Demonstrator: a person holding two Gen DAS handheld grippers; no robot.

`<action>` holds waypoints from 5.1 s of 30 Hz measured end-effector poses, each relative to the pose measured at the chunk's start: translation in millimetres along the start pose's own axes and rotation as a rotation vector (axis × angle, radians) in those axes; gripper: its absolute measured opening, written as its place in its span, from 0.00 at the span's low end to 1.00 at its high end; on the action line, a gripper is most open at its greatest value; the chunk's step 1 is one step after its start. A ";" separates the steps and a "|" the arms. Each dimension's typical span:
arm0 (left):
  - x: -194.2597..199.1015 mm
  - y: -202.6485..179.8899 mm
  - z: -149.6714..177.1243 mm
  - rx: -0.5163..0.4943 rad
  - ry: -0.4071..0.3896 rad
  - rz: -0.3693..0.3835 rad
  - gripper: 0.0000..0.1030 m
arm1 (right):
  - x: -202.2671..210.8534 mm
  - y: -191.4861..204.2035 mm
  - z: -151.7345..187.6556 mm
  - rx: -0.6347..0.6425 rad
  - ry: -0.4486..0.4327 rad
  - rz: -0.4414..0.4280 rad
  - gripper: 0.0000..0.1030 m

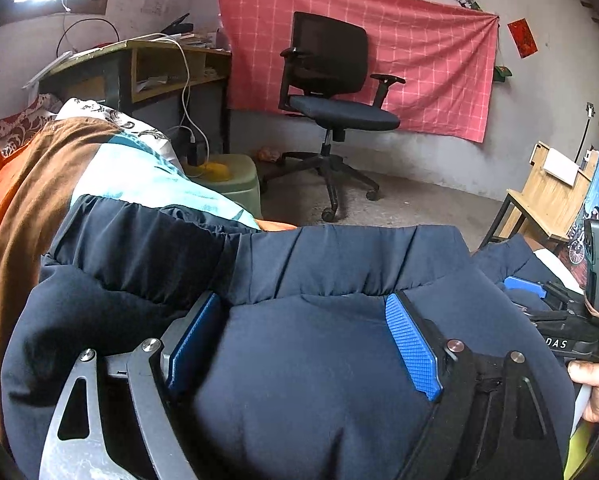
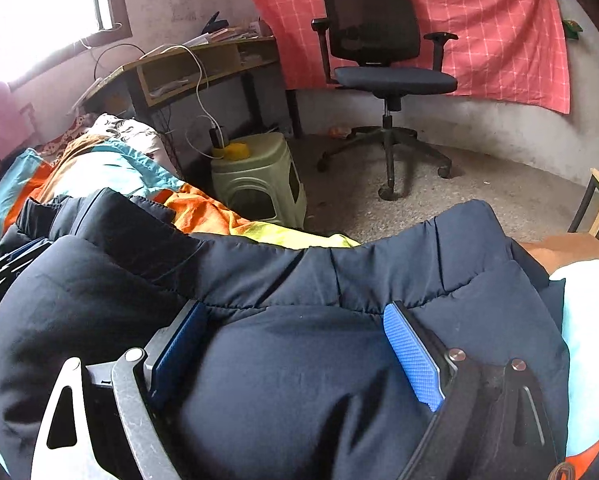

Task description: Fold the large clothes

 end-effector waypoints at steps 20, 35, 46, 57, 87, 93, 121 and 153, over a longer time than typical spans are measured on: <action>95.8 66.5 28.8 0.123 -0.131 0.037 0.82 | 51.1 -12.5 17.4 -0.074 -0.127 0.149 0.96; 99.2 113.8 61.9 0.287 0.037 0.121 0.85 | 116.0 -65.5 36.2 -0.052 -0.169 0.227 1.00; 85.4 116.1 62.7 0.237 0.079 0.137 0.85 | 97.6 -116.7 52.8 -0.162 -0.075 0.173 1.00; 60.1 140.4 69.5 0.275 0.151 0.292 0.95 | 45.0 -156.1 69.2 -0.303 0.145 -0.204 1.00; 85.8 213.9 82.2 0.392 0.202 0.490 0.83 | 23.3 -165.3 87.9 -0.458 0.321 -0.545 1.00; 104.7 204.9 86.9 0.389 0.213 0.409 0.58 | 36.5 -154.8 89.7 -0.444 0.319 -0.425 0.93; 256.2 60.2 96.2 0.255 0.052 0.199 0.16 | 218.3 -42.4 68.4 -0.266 0.084 -0.207 0.16; 212.8 46.8 145.1 0.100 0.202 0.112 0.17 | 187.5 -53.2 166.4 -0.295 0.185 -0.168 0.17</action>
Point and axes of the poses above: each gripper's, at about its wrist camera, not at the fingertips, and x roughly against the way its jaws point, y to its left, z to its underside, the point moved 3 cm from there along -x, roughly the way its jaws point, and after that the axes turned 13 degrees about y, right-handed, at the moved point
